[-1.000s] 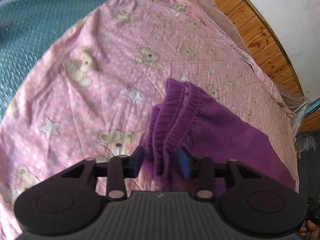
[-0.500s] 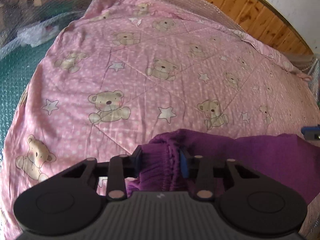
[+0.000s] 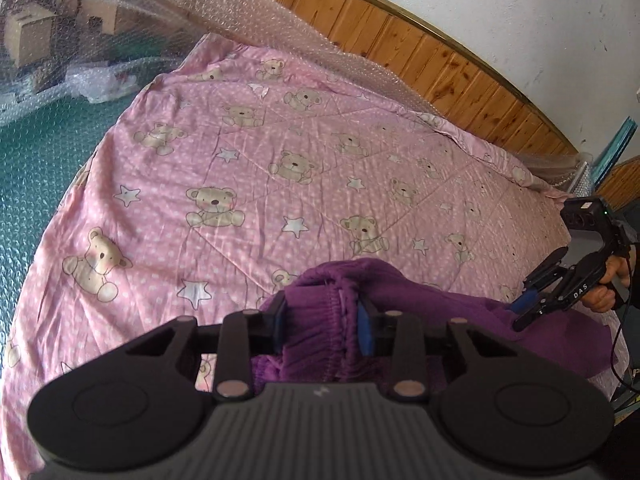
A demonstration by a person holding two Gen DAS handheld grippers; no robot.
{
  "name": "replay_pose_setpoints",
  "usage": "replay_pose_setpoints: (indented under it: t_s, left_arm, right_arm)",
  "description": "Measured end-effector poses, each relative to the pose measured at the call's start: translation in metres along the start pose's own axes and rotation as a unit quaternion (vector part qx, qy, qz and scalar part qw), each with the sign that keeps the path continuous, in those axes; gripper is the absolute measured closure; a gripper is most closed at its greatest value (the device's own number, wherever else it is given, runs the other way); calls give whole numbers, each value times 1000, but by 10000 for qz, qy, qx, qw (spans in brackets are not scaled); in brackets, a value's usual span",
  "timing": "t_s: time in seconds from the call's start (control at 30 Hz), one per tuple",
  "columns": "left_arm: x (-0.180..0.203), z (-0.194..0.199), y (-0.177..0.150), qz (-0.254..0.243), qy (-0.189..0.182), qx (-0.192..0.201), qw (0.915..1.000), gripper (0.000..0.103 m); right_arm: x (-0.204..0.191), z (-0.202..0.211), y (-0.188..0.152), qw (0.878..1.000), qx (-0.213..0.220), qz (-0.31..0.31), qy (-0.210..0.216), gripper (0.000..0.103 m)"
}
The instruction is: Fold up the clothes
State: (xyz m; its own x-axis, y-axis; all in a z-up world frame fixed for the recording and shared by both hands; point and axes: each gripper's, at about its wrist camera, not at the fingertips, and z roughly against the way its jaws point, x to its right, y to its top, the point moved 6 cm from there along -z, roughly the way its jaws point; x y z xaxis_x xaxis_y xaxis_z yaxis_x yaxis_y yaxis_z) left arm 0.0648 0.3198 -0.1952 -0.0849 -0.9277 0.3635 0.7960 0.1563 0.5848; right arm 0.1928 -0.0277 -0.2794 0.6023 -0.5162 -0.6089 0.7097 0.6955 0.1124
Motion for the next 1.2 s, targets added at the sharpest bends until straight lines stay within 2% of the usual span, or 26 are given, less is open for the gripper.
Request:
replay_pose_setpoints:
  t_s: [0.03,0.13,0.2,0.23,0.27,0.37,0.47,0.6,0.7,0.8,0.87,0.93,1.0,1.03,1.1,1.2]
  left_arm:
    - [0,0,1,-14,-6,24,10000,70]
    - [-3,-1,2,-32,-56,51,10000,70]
    - [-7,-3,3,-12,-86,51,9999,70]
    - [-9,-5,3,-9,-64,49,10000,70]
    - [-11,-7,4,-2,-59,36,10000,70]
    - [-19,-14,6,29,-34,54,10000,70]
    - [-31,-26,8,214,-93,37,9997,70]
    - [-43,-54,9,591,-126,-137,9981,70]
    - [-56,-73,11,871,42,-302,9957,69]
    - [-68,-89,12,1148,225,-522,9918,67]
    - [-69,-91,14,1186,304,-584,9908,63]
    - [-69,-82,18,1200,395,-538,9905,58]
    - [-68,-63,23,1193,496,-250,9913,59]
    - [-68,-52,25,1209,553,-107,9911,59]
    - [-64,-33,31,1208,604,201,9906,61]
    - [-34,-31,34,882,-48,215,9959,62]
  right_arm:
    - [2,-3,4,9999,-84,-39,41,64]
    - [8,-13,17,9992,-336,-155,165,54]
    - [11,-18,25,9984,-467,-194,260,55]
    - [12,-13,26,9991,-314,-220,190,64]
    - [13,-5,27,9996,-106,-256,84,99]
    - [16,17,29,9977,516,-365,-237,101]
    - [19,41,31,9909,1135,-471,-557,101]
    - [24,74,33,9740,1952,-609,-978,101]
    - [26,67,41,9610,2314,-711,-1335,101]
    - [46,55,49,9395,2322,-857,-2369,103]
    - [67,59,44,9191,2369,-1238,-2894,95]
    - [70,93,17,8888,2976,-1832,-2965,90]
    - [58,133,-20,8586,3552,-2197,-2971,87]
    - [45,144,-38,8477,3637,-2259,-3133,86]
    - [20,147,-82,8381,3531,-2261,-3490,84]
    - [-1,120,-148,8354,3155,-2429,-3790,74]
